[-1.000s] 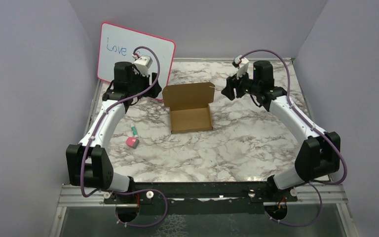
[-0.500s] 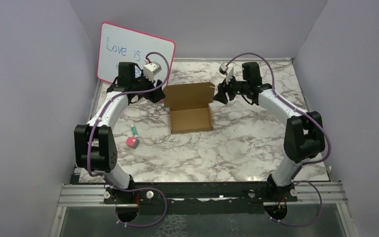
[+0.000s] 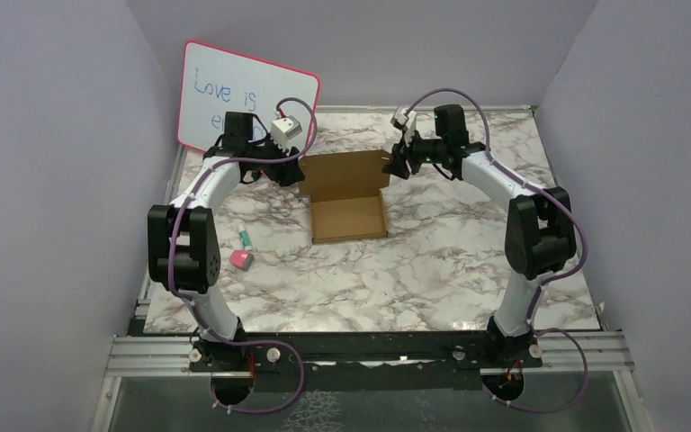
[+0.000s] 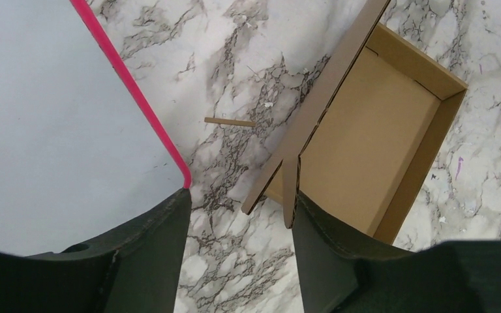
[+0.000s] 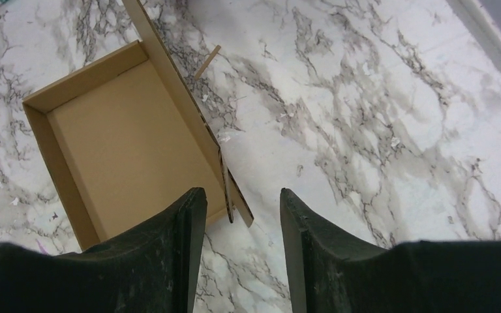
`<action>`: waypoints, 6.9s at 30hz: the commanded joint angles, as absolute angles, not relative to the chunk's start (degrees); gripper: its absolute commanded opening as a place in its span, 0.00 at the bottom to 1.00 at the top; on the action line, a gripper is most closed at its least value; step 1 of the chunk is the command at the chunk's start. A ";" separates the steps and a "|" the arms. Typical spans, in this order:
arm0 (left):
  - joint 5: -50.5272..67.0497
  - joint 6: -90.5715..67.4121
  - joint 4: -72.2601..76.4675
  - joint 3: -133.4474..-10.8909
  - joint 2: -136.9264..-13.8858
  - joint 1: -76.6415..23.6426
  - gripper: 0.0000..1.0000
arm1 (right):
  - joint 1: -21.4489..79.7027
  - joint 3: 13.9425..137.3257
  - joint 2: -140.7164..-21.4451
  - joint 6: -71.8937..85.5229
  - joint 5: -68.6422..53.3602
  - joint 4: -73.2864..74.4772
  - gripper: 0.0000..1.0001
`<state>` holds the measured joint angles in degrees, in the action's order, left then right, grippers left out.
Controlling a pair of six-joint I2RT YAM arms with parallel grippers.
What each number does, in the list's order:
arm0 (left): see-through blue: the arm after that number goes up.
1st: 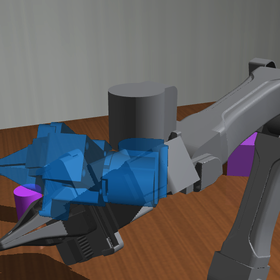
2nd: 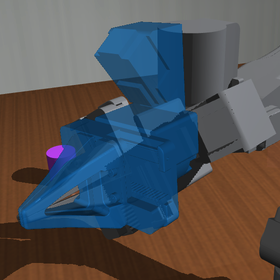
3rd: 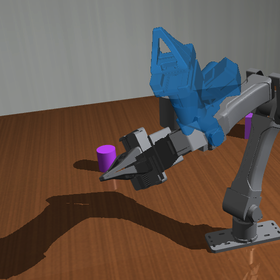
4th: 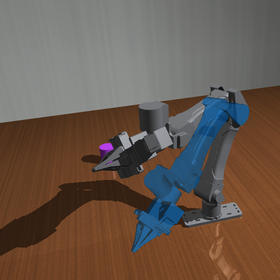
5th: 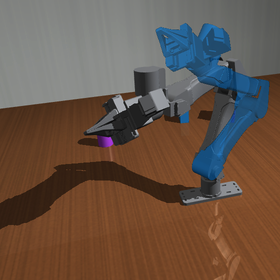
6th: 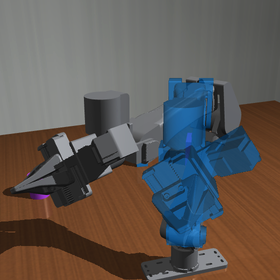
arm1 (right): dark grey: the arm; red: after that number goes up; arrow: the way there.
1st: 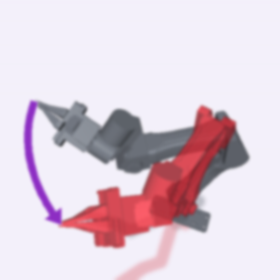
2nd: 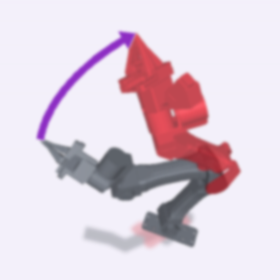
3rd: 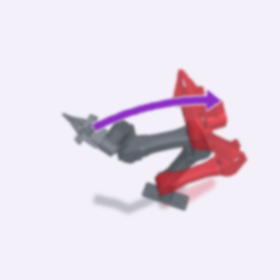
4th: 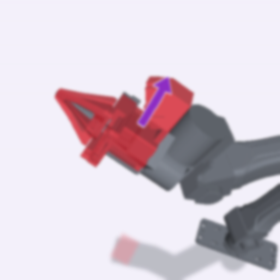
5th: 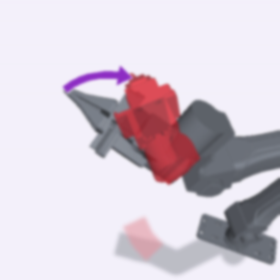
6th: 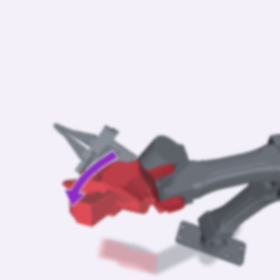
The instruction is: Fold the paper box
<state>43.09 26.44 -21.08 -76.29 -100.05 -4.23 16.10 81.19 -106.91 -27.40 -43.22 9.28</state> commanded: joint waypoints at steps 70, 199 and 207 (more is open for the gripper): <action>39.28 24.38 -19.77 -73.40 -99.46 -10.72 0.24 | 20.24 72.45 -105.24 -32.03 -31.54 11.17 0.24; -21.35 -20.62 24.19 -42.66 -87.03 -36.22 0.11 | 35.28 57.38 -97.08 27.10 17.86 -0.09 0.14; -30.33 -23.92 24.09 -44.64 -90.86 -39.11 0.11 | 38.44 59.47 -97.82 33.66 23.43 3.57 0.14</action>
<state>-26.04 -20.29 21.34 -42.11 -89.19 -36.84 35.70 58.72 -96.97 27.73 22.33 -0.16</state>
